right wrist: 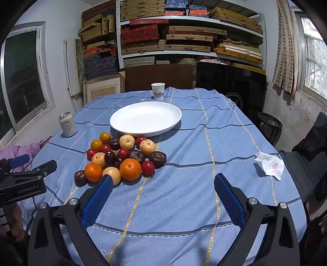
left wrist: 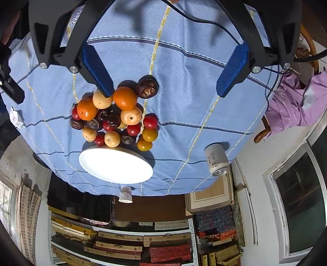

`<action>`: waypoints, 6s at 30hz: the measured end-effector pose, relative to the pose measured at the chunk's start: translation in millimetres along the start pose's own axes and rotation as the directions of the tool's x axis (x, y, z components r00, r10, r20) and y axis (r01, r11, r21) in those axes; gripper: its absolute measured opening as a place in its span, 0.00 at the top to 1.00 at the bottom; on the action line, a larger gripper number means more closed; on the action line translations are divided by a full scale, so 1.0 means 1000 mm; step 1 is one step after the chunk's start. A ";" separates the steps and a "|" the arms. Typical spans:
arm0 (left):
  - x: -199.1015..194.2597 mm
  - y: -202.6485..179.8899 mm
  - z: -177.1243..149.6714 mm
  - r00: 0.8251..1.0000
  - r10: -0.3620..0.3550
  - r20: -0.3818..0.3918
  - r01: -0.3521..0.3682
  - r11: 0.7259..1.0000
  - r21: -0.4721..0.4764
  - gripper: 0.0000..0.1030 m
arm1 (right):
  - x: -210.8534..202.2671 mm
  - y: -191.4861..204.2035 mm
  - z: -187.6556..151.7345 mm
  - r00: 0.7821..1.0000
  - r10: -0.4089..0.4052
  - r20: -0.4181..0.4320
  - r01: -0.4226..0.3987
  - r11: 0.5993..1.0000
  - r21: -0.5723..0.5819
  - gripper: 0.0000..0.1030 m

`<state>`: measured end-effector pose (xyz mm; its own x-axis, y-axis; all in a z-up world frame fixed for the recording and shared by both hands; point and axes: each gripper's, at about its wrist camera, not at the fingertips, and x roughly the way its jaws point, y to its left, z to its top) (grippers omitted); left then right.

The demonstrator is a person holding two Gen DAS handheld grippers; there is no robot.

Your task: Organize fruits

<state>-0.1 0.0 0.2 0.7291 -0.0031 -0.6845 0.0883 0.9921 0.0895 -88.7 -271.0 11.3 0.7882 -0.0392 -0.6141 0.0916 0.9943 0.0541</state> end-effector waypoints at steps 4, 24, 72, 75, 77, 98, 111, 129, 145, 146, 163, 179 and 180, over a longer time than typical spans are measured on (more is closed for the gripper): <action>0.001 0.000 0.001 1.000 -0.007 -0.017 0.007 1.000 -0.003 0.04 | -0.002 -0.001 -0.001 1.000 0.001 0.006 -0.001 1.000 -0.002 0.03; 0.007 -0.002 -0.002 1.000 0.002 -0.019 -0.002 1.000 0.008 0.04 | 0.003 0.006 -0.003 1.000 -0.011 -0.004 0.011 1.000 -0.018 0.03; 0.003 0.000 -0.002 1.000 -0.014 -0.012 0.015 1.000 0.007 0.04 | 0.000 0.008 -0.002 1.000 0.015 0.002 -0.015 0.999 -0.028 0.03; 0.004 0.000 -0.002 1.000 -0.014 -0.012 0.014 1.000 0.008 0.04 | 0.000 0.007 -0.003 1.000 0.015 0.002 -0.015 1.000 -0.024 0.03; 0.004 0.000 -0.002 1.000 -0.015 -0.012 0.015 1.000 0.007 0.04 | 0.000 0.008 -0.003 1.000 0.016 0.001 -0.016 0.999 -0.028 0.03; 0.043 -0.003 -0.021 0.989 -0.081 -0.127 0.090 0.994 0.064 0.04 | 0.012 0.006 -0.007 0.999 0.017 -0.034 -0.018 1.000 -0.025 0.03; 0.103 -0.001 -0.022 0.983 -0.049 -0.177 0.067 0.993 0.099 0.04 | 0.030 -0.007 -0.013 0.997 0.000 -0.072 0.000 1.000 0.000 0.03; 0.111 -0.019 -0.024 0.970 -0.194 -0.144 0.215 0.965 0.149 0.61 | 0.048 -0.006 -0.014 0.993 -0.010 -0.118 0.011 1.000 0.006 0.03; 0.088 0.008 -0.021 0.970 -0.244 0.008 0.243 0.970 0.017 0.61 | 0.107 0.039 0.001 0.979 0.052 -0.199 -0.081 0.987 -0.140 0.16; 0.088 0.008 -0.021 0.969 -0.246 0.008 0.246 0.969 0.014 0.61 | 0.111 0.041 0.002 0.977 0.063 -0.205 -0.092 0.987 -0.135 0.16; 0.089 0.011 -0.023 0.963 -0.269 0.010 0.269 0.963 0.003 0.61 | 0.148 0.076 0.010 0.959 0.102 -0.264 -0.166 0.959 -0.232 0.47; 0.082 0.018 -0.018 0.963 -0.266 0.043 0.267 0.963 -0.021 0.61 | 0.110 0.034 0.016 0.955 0.205 -0.216 -0.224 0.972 -0.071 0.56; 0.081 0.017 -0.014 0.964 -0.264 0.041 0.264 0.964 -0.012 0.61 | 0.105 0.031 0.022 0.956 0.211 -0.204 -0.229 0.971 -0.073 0.56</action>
<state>50.7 18.8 -63.7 0.7069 -0.2699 -0.6538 0.2702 0.9573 -0.1031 10.7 -246.7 -34.4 0.6486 0.1921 -0.7365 -0.1361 0.9813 0.1361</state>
